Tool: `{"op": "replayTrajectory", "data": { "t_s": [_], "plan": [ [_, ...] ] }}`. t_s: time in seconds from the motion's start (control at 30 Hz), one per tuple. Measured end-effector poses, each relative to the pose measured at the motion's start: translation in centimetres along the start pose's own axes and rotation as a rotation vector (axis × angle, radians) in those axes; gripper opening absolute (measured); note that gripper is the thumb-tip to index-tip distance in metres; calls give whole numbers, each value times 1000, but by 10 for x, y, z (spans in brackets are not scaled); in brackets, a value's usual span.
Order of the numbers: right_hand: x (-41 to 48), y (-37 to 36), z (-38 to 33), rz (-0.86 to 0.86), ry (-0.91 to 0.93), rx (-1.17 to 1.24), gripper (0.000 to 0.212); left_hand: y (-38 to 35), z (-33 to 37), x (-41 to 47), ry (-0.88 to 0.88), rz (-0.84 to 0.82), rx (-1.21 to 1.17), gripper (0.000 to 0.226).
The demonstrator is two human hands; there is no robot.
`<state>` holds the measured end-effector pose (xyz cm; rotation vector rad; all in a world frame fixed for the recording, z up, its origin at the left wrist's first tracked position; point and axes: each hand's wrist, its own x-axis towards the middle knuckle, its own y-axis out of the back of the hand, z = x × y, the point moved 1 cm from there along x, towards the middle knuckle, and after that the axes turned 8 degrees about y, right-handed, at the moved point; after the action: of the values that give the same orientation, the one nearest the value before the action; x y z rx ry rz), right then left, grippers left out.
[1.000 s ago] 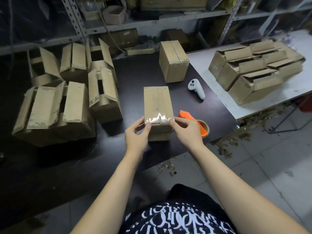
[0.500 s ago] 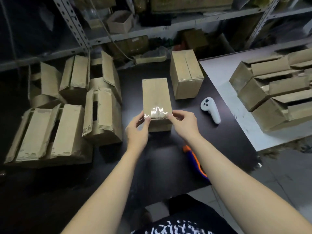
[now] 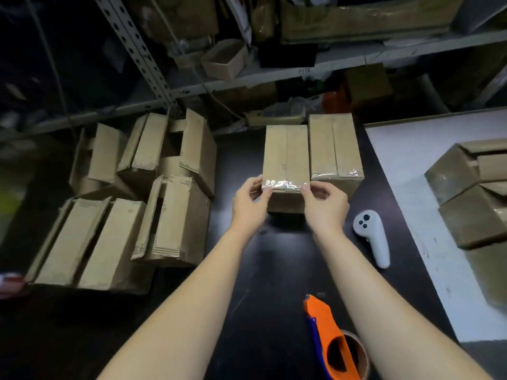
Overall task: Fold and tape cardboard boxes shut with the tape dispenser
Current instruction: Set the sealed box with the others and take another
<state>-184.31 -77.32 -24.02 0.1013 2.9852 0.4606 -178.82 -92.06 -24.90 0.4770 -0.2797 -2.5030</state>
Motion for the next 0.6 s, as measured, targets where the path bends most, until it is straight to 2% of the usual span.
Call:
{"op": "replayTrajectory", "data": {
  "t_s": [0.13, 0.2, 0.27, 0.43, 0.6],
  "plan": [
    [-1, 6, -10, 62, 77, -121, 7, 17, 15, -1, -12, -29, 97, 37],
    [-8, 3, -14, 90, 185, -178, 6, 36, 23, -5, -49, -6, 145, 34],
    [-20, -6, -16, 46, 305, -168, 5, 61, 33, -13, -82, 55, 117, 25],
    [-61, -39, -24, -292, 246, -32, 9, 134, 47, -46, -85, 284, -78, 16],
    [-113, -77, -24, -625, 192, -33, 12, 211, 33, -47, -15, 408, 39, 23]
  ]
}}
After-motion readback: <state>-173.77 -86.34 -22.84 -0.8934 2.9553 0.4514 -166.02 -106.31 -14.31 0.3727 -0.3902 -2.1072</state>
